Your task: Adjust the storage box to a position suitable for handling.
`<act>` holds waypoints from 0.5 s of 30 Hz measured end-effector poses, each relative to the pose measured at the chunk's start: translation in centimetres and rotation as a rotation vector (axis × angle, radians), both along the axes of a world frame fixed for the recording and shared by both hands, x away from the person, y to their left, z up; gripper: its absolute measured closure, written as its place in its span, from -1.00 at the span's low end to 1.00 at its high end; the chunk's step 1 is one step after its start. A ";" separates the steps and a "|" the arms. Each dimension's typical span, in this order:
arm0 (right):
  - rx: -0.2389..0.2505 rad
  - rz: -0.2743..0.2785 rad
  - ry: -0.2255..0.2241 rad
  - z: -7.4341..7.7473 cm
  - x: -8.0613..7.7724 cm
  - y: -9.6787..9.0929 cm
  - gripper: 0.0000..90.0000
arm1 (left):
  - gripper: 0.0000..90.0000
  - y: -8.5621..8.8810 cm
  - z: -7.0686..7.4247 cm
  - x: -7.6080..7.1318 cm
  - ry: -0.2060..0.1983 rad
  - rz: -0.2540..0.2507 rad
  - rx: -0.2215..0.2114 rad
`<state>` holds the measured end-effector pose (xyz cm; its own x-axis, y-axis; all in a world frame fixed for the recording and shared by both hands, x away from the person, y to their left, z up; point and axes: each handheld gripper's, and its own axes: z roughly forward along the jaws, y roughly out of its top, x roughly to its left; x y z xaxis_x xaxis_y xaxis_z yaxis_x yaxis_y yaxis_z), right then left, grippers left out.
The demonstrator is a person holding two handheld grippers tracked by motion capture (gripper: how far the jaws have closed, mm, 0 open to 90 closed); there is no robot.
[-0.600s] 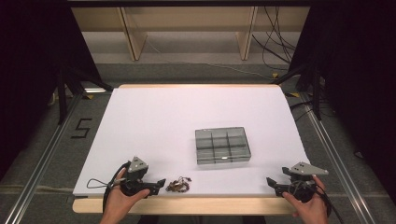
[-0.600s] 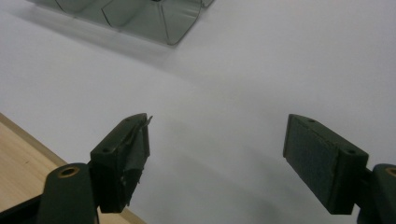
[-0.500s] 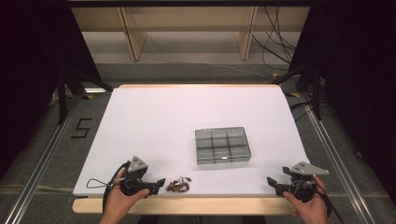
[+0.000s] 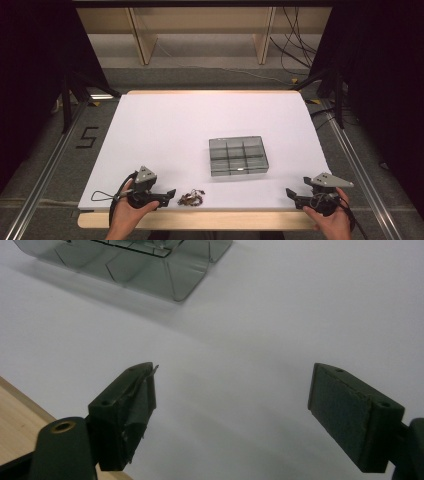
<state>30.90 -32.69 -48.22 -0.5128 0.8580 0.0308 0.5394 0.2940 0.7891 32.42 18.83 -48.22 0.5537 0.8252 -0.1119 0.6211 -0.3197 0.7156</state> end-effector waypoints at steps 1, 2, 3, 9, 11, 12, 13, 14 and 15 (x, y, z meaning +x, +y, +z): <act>0.003 0.002 0.002 0.0 0.0 0.1 -0.58 | -0.64 0.0 0.0 0.0 0.009 0.005 0.003; 0.008 0.007 0.009 0.1 0.0 0.1 -0.58 | -0.64 0.1 0.0 0.1 -0.002 0.001 0.005; 0.010 0.006 0.007 0.1 0.0 0.2 -0.56 | -0.64 0.1 0.0 0.2 0.013 -0.010 0.012; 0.010 0.063 0.016 0.7 0.1 0.3 0.00 | -0.64 -0.3 0.0 0.6 0.008 -0.018 0.015; 0.019 0.043 0.041 0.9 0.1 0.4 0.07 | -0.62 -0.4 0.1 0.9 0.026 -0.036 0.019; 0.022 0.041 0.032 0.9 0.3 0.4 0.11 | -0.61 -0.5 0.0 0.9 0.017 -0.022 0.005; 0.016 0.050 0.042 1.0 0.4 0.4 0.13 | -0.60 -0.5 0.0 1.1 0.029 -0.034 0.008; -0.002 0.065 0.020 1.0 0.7 0.3 0.17 | -0.56 -0.7 -0.1 1.3 0.008 -0.029 0.005; -0.006 0.074 0.022 1.1 0.9 0.3 0.21 | -0.52 -0.7 0.1 1.4 0.022 -0.033 0.003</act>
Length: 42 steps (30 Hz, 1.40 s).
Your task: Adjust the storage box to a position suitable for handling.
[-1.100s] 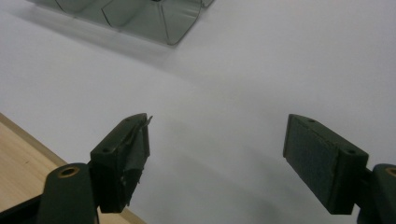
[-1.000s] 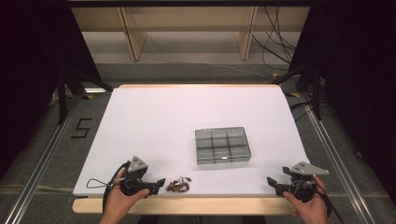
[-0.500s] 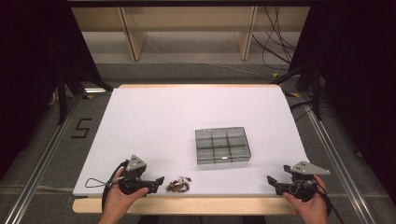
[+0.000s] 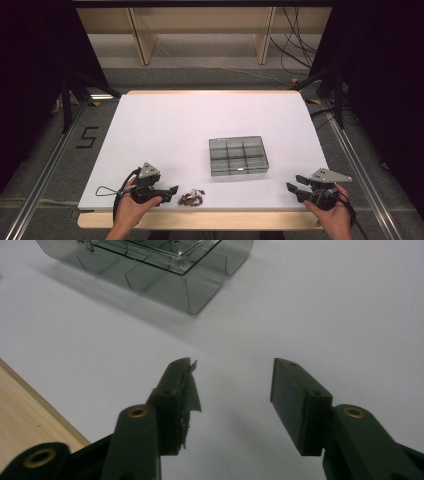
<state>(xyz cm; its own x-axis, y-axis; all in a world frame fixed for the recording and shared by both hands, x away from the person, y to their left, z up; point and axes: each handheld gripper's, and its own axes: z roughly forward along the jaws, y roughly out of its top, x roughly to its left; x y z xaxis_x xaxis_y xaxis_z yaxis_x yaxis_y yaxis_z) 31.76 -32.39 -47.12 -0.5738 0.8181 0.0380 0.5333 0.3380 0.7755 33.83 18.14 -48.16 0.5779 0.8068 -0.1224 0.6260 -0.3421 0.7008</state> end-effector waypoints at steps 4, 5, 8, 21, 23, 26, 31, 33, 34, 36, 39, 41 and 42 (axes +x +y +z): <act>-0.009 0.011 -0.005 0.2 0.6 0.2 0.32 | -0.33 -0.2 0.1 0.5 -0.008 -0.026 -0.014; 0.006 -0.005 0.016 0.2 0.5 0.4 0.32 | -0.27 -0.4 0.1 0.7 -0.020 -0.038 -0.011; -0.006 0.018 -0.008 0.3 1.0 0.3 0.39 | -0.10 -0.5 0.2 1.1 -0.043 -0.062 -0.002; -0.005 0.008 -0.006 0.4 5.2 1.0 0.90 | 0.68 -2.7 0.8 4.6 -0.114 -0.101 0.001; -0.012 0.022 -0.007 0.5 5.9 1.4 0.93 | 0.73 -3.1 0.7 5.0 -0.113 -0.107 -0.002; -0.015 0.023 0.004 0.4 6.6 1.9 0.95 | 0.80 -3.9 0.5 5.6 -0.103 -0.116 -0.009; 0.012 0.042 -0.010 0.2 8.4 2.0 0.98 | 0.91 -5.3 0.4 6.4 -0.091 -0.131 -0.032; 0.025 0.029 0.007 0.4 8.7 2.2 0.98 | 0.93 -5.8 0.5 6.8 -0.103 -0.135 -0.025; 0.024 0.029 0.004 0.4 9.0 2.2 0.98 | 0.93 -6.1 0.5 7.1 -0.101 -0.126 -0.038; 0.020 0.046 -0.014 0.3 9.7 2.2 0.98 | 0.95 -6.4 0.6 7.5 -0.101 -0.125 -0.038; 0.023 0.041 -0.003 0.1 10.2 2.7 0.99 | 0.95 -7.1 0.5 7.9 -0.087 -0.120 -0.052; 0.010 0.066 -0.002 0.0 10.7 3.0 0.99 | 0.94 -7.4 0.4 8.2 -0.071 -0.124 -0.061; 0.007 0.061 -0.006 0.0 10.8 3.2 0.99 | 0.94 -7.6 0.3 8.2 -0.065 -0.127 -0.050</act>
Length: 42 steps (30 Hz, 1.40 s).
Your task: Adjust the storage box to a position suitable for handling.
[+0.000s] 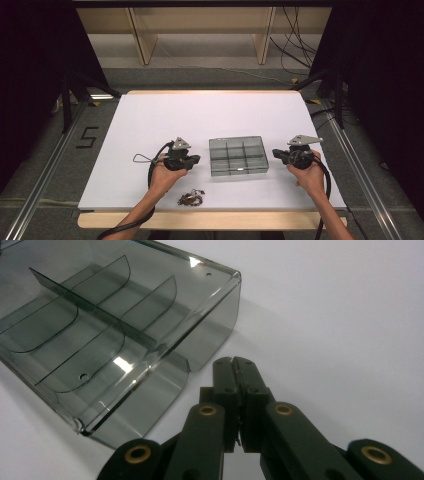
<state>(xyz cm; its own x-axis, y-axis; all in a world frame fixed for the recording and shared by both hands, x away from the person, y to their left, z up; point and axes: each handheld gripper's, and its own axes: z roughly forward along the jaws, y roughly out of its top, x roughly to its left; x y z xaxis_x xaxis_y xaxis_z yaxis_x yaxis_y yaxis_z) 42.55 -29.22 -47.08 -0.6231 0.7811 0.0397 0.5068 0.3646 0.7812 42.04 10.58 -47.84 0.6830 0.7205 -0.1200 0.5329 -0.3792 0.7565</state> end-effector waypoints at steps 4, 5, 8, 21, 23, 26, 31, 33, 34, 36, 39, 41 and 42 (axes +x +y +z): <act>-0.010 0.018 0.007 0.0 0.3 0.4 1.00 | 0.94 -0.4 -0.3 0.4 0.012 -0.007 0.001; -0.005 0.011 0.017 0.0 0.2 0.8 1.00 | 0.94 -0.7 -0.4 0.5 0.014 0.000 0.009; -0.022 0.023 0.017 -0.1 0.4 0.9 1.00 | 0.95 -1.0 -0.4 0.9 0.022 -0.011 0.014; -0.027 0.077 0.018 -0.6 0.5 1.7 1.00 | 0.96 -2.2 -0.7 1.3 0.028 -0.016 0.015; -0.033 0.075 0.014 -0.6 0.5 1.7 1.00 | 0.96 -2.3 -0.8 1.3 0.032 -0.026 0.011; -0.012 0.067 0.038 -0.7 0.4 1.7 1.00 | 0.96 -2.4 -1.0 1.3 0.035 -0.027 0.013; 0.009 0.073 0.050 -0.8 0.2 1.9 1.00 | 0.95 -2.3 -0.9 1.2 0.038 -0.039 0.025; 0.002 0.085 0.038 -0.8 0.2 2.1 1.00 | 0.95 -2.0 -0.8 1.3 0.037 -0.034 0.023; 0.004 0.087 0.039 -0.8 0.2 2.2 1.00 | 0.95 -1.8 -0.7 1.3 0.034 -0.037 0.021; 0.010 0.090 0.040 -0.8 0.1 2.5 1.00 | 0.95 -1.7 -0.6 1.3 0.038 -0.027 0.020; 0.009 0.100 0.042 -0.8 0.0 2.9 1.00 | 0.95 -1.0 -0.3 1.0 0.038 -0.034 0.018; 0.012 0.103 0.040 -0.8 -0.1 3.2 1.00 | 0.95 -0.8 -0.3 0.8 0.042 -0.032 0.020; 0.012 0.103 0.040 -0.8 -0.1 3.2 1.00 | 0.95 -0.8 -0.3 0.8 0.042 -0.032 0.020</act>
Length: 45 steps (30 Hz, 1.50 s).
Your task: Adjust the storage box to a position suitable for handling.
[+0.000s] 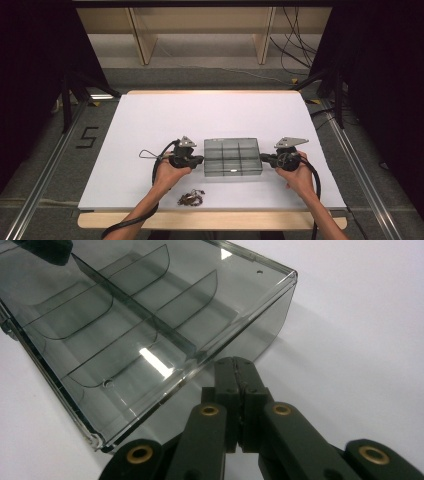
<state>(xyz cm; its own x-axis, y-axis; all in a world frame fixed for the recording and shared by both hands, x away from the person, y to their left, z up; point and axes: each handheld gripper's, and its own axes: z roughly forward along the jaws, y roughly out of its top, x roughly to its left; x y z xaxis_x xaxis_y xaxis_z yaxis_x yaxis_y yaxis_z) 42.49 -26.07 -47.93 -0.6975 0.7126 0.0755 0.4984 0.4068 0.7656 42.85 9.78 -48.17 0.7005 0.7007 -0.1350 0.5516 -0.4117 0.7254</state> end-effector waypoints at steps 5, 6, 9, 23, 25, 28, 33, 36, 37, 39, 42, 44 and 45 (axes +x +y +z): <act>-0.006 0.011 -0.010 0.0 -0.1 0.5 1.00 | 0.96 0.5 0.0 -0.4 0.002 -0.010 0.025; 0.001 0.007 0.001 0.0 -0.2 0.6 1.00 | 0.96 0.6 0.1 -0.4 0.004 -0.016 0.024; -0.010 0.016 0.004 0.1 -0.3 1.1 1.00 | 0.97 1.0 0.2 -0.5 -0.006 -0.011 0.032; -0.012 0.030 0.005 0.0 -0.4 2.6 1.00 | 0.98 2.4 0.3 -1.3 -0.009 -0.001 0.032; -0.007 0.025 0.000 0.0 -0.4 2.7 1.00 | 0.98 2.5 0.3 -1.3 -0.012 0.001 0.036; -0.011 0.030 -0.005 0.0 -0.5 2.9 1.00 | 0.98 2.5 0.2 -1.5 -0.018 0.000 0.037; -0.021 0.039 -0.017 0.0 -0.5 3.0 1.00 | 0.98 2.7 0.2 -1.6 -0.015 0.003 0.035; -0.021 0.040 -0.012 0.0 -0.7 3.2 1.00 | 0.98 3.0 0.2 -1.7 -0.017 0.002 0.034; -0.018 0.044 -0.017 0.0 -0.7 3.3 1.00 | 0.98 3.1 0.2 -1.7 -0.013 0.004 0.030; -0.023 0.043 -0.026 0.0 -0.7 3.4 1.00 | 0.98 3.1 0.1 -1.7 -0.013 0.003 0.027; -0.017 0.045 -0.023 -0.1 -0.8 3.4 1.00 | 0.98 3.1 0.1 -1.7 -0.014 0.003 0.027; -0.018 0.048 -0.018 0.0 -0.9 3.3 1.00 | 0.98 3.1 0.2 -1.7 -0.018 0.010 0.034; -0.023 0.046 -0.025 0.0 -0.9 3.4 1.00 | 0.98 3.1 0.2 -1.8 -0.019 0.010 0.036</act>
<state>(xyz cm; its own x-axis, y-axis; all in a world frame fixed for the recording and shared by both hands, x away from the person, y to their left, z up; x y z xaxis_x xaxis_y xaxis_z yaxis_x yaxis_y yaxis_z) 41.60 -22.69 -47.94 -0.7311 0.6810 0.0415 0.4598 0.4467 0.7675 41.10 12.83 -48.01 0.6957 0.7118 -0.0963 0.5421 -0.4323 0.7206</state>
